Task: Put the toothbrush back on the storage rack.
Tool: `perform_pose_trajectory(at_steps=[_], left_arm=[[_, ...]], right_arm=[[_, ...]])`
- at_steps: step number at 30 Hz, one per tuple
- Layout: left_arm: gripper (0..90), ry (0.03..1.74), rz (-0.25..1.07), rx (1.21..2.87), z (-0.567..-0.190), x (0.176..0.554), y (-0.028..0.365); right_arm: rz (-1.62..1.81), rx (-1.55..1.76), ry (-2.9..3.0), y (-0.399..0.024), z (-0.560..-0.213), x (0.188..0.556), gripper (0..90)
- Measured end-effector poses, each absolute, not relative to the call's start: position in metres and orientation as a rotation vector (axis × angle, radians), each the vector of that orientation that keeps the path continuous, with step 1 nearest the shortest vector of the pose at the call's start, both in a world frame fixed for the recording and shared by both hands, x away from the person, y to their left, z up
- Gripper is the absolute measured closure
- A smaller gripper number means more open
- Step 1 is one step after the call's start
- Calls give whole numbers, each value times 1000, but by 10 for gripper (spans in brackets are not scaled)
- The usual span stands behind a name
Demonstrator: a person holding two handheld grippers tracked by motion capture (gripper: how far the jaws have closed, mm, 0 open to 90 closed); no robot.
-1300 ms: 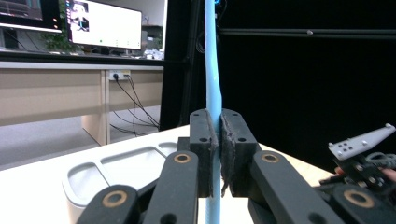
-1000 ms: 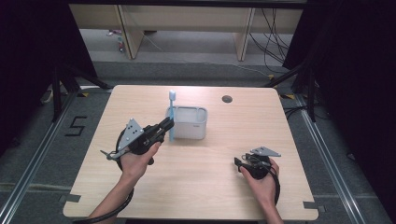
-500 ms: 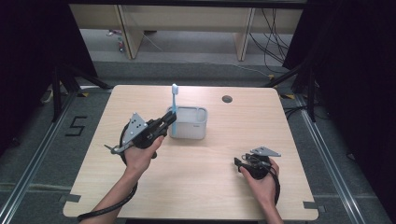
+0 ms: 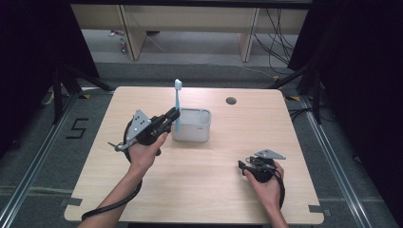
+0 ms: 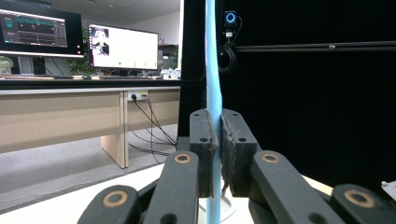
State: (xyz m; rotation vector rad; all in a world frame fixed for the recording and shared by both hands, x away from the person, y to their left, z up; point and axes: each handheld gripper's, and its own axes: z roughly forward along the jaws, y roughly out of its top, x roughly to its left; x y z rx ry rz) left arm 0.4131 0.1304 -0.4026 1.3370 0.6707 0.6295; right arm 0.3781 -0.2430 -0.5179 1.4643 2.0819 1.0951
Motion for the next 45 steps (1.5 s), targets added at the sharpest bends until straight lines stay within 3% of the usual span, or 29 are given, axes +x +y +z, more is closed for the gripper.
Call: perform_pose_trajectory(at_steps=[45], left_arm=[[832,731,714,1359,-417,471,135]], right_arm=[[1109,1452,2095,-242,-518,378,440]])
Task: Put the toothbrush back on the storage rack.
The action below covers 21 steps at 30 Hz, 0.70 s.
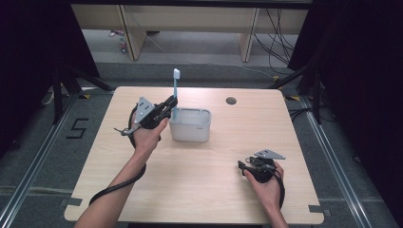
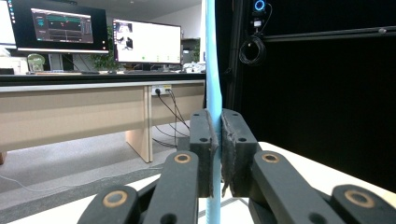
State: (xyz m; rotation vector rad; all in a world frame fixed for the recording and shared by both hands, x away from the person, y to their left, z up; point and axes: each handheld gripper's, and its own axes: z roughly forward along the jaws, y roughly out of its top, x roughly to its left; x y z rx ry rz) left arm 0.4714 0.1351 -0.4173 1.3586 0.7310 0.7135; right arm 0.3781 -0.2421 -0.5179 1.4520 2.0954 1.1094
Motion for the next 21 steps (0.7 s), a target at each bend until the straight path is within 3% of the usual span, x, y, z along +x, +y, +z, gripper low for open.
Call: perform_pose_trajectory(at_steps=[21], left_arm=[[832,766,707,1394,-435,479,136]], right_arm=[[1114,1474,2094,-242,-518,377,439]])
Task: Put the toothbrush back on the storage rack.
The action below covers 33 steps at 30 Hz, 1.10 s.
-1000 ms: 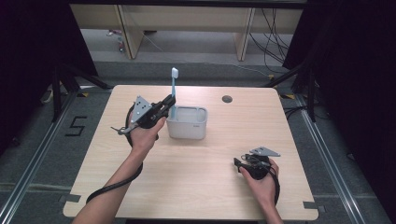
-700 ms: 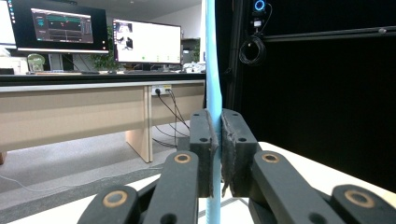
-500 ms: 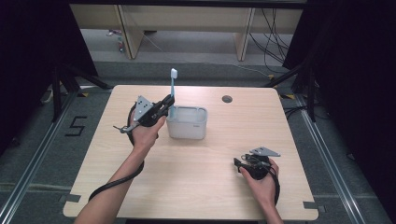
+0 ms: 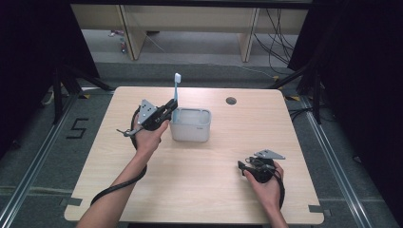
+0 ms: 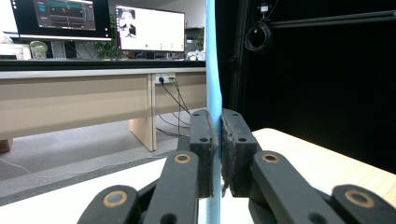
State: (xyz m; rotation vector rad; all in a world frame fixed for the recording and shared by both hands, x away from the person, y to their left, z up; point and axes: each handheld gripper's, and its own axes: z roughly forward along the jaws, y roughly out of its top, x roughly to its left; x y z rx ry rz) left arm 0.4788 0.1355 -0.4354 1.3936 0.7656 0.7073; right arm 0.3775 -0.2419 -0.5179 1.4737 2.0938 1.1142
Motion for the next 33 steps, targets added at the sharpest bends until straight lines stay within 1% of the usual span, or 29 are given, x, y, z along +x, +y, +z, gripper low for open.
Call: perform_pose_trajectory(at_steps=[17,20,21,22,33], left_arm=[[832,791,697,1415,-442,479,134],[832,794,696,1427,-443,479,132],[832,794,698,1436,-443,479,132],[831,794,698,1436,-443,479,132],[831,816,702,1474,-445,479,133]], right_arm=[[1106,1470,2094,-242,-518,377,435],[1105,1471,2094,-242,-518,377,435],[1106,1517,2081,-239,-517,375,434],[1095,1468,2087,-241,-518,377,434],[1126,1497,2079,-239,-518,376,433]])
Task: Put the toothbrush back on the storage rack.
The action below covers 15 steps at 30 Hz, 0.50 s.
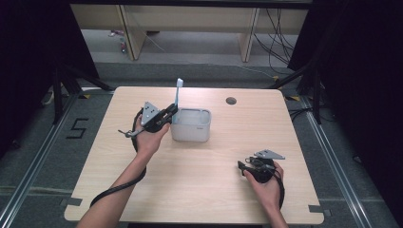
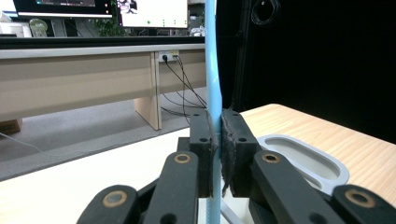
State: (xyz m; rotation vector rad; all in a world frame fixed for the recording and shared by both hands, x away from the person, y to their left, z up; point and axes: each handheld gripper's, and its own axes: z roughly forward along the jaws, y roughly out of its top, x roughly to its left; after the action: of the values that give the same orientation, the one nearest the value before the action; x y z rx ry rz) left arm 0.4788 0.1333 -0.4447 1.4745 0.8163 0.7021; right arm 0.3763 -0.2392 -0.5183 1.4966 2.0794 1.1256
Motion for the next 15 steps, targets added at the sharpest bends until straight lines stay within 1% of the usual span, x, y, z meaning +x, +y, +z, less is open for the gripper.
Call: perform_pose_trajectory(at_steps=[3,4,7,9,15], left_arm=[[831,828,700,1484,-445,479,133],[831,834,697,1494,-445,479,133],[831,840,694,1503,-445,479,132],[831,854,687,1515,-446,480,132],[831,878,679,1543,-446,480,132]], right_arm=[[1125,1496,2080,-239,-518,376,432],[1073,1437,2089,-243,-517,377,432],[1073,1436,2089,-243,-517,377,432],[1125,1497,2080,-239,-518,376,432],[1119,1474,2082,-240,-518,377,431]])
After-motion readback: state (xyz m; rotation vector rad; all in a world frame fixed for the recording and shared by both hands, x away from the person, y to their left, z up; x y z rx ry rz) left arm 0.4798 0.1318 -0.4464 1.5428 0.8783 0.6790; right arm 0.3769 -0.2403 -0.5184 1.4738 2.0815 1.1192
